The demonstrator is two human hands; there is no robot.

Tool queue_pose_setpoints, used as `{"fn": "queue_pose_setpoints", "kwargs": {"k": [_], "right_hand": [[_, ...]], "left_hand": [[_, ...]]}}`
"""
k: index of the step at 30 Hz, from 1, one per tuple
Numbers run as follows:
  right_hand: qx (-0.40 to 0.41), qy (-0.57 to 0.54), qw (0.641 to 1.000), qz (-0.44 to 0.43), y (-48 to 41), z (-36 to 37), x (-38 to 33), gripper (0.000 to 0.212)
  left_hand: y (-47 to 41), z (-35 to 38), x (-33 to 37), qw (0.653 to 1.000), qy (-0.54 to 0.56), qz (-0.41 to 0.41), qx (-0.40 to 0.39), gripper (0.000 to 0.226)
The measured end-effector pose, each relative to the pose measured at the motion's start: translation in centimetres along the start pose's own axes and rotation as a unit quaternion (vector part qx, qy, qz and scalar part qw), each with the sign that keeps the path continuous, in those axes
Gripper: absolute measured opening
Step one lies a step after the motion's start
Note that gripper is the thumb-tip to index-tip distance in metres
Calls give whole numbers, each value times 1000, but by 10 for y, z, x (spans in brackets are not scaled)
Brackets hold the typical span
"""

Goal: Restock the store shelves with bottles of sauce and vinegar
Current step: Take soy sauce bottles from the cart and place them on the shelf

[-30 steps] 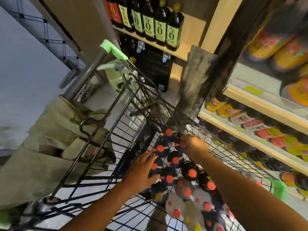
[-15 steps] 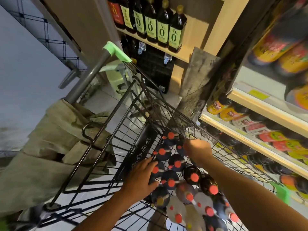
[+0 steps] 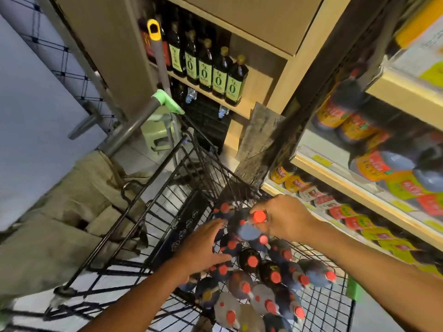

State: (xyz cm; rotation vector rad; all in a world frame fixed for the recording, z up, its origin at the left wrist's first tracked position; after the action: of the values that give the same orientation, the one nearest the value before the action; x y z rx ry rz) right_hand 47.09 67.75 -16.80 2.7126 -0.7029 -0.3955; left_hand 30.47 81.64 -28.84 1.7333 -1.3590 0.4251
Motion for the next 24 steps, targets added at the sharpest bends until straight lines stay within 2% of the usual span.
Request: {"fn": "queue_pose_setpoints", "kwargs": {"k": [3, 7, 10, 15, 19, 21, 24], "right_hand": [[30, -26, 996, -81, 13, -35, -23, 29], [124, -117, 975, -142, 29, -68, -54, 16], [140, -137, 967, -166, 33, -70, -71, 13], [72, -221, 962, -146, 19, -43, -77, 20], [-54, -324, 942, -68, -13, 4, -52, 42], [-110, -260, 959, -23, -33, 32, -27, 51], [-125, -196, 971, 50, -62, 69, 7, 41]], "left_hand": [[0, -9, 19, 997, 71, 37, 21, 118], [11, -10, 27, 980, 186, 68, 33, 123], [22, -2, 16, 971, 230, 54, 46, 124], [40, 3, -4, 973, 208, 30, 91, 109], [51, 4, -27, 971, 210, -2, 115, 104], [57, 3, -42, 972, 195, -36, 127, 102], [66, 2, -65, 967, 195, -88, 137, 105]]}}
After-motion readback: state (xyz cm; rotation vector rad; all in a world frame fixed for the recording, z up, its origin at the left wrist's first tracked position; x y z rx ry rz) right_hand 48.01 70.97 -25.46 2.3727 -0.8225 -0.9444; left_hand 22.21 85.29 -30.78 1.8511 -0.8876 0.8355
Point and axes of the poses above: each hand's wrist, its own y-axis away from the middle knuckle, its own z-axis out of the palm, x = y × z, the point moved 5 cm from there along -y, towards the middle knuckle, and after that the axes turned 2 degrees about y, right-handed, at the moved point
